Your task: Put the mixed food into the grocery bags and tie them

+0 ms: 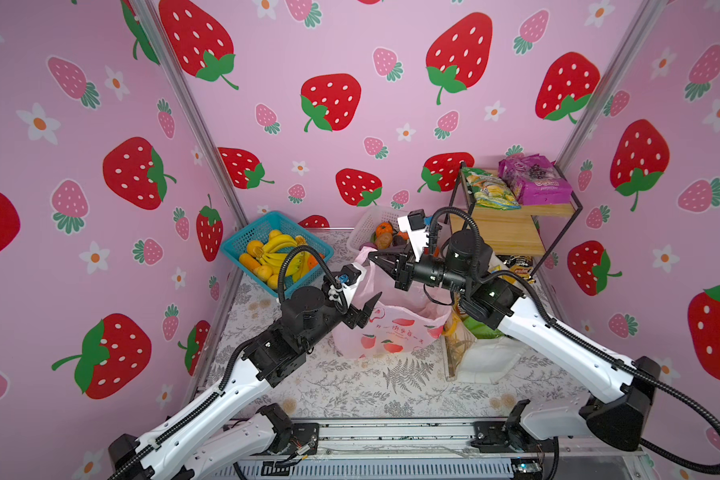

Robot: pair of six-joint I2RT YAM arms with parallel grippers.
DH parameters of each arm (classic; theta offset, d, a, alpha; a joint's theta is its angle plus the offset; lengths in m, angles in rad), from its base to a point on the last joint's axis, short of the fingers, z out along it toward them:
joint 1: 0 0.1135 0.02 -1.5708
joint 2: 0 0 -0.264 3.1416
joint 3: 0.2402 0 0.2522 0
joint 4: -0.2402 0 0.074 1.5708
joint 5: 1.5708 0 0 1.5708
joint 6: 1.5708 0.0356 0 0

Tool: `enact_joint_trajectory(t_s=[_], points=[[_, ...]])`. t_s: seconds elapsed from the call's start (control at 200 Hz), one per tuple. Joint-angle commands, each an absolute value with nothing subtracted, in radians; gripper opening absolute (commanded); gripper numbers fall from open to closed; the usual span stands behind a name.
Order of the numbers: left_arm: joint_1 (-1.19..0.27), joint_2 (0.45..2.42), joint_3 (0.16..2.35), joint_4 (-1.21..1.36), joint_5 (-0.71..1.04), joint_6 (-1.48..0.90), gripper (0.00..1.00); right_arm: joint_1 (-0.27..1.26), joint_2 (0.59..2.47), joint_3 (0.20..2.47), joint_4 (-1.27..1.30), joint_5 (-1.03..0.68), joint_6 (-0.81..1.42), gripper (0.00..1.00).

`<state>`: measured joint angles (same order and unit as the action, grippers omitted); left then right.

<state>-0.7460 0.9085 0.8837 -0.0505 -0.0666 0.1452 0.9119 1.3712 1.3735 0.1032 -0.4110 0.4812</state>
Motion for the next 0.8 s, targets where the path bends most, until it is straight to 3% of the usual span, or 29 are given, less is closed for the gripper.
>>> enact_joint_trajectory(t_s=[0.0,0.35,0.405,0.495,0.635,0.795], points=[[-0.755,0.913,0.894,0.001,-0.049,0.166,0.74,0.921,1.356,1.410,0.093,-0.381,0.508,0.00],[-0.736,0.924,0.840,0.113,-0.001,0.124,0.23,0.919,1.366,1.410,0.103,-0.384,0.503,0.00],[-0.714,0.921,0.832,0.117,0.038,0.094,0.12,0.916,1.360,1.407,0.098,-0.383,0.480,0.06],[-0.661,0.904,0.813,0.129,0.115,0.014,0.00,0.895,1.330,1.390,0.080,-0.380,0.411,0.26],[-0.575,0.857,0.767,0.163,0.246,-0.125,0.00,0.843,1.232,1.311,0.049,-0.389,0.227,0.49],[-0.477,0.824,0.716,0.232,0.397,-0.258,0.00,0.835,1.132,1.248,-0.023,-0.388,0.022,0.61]])
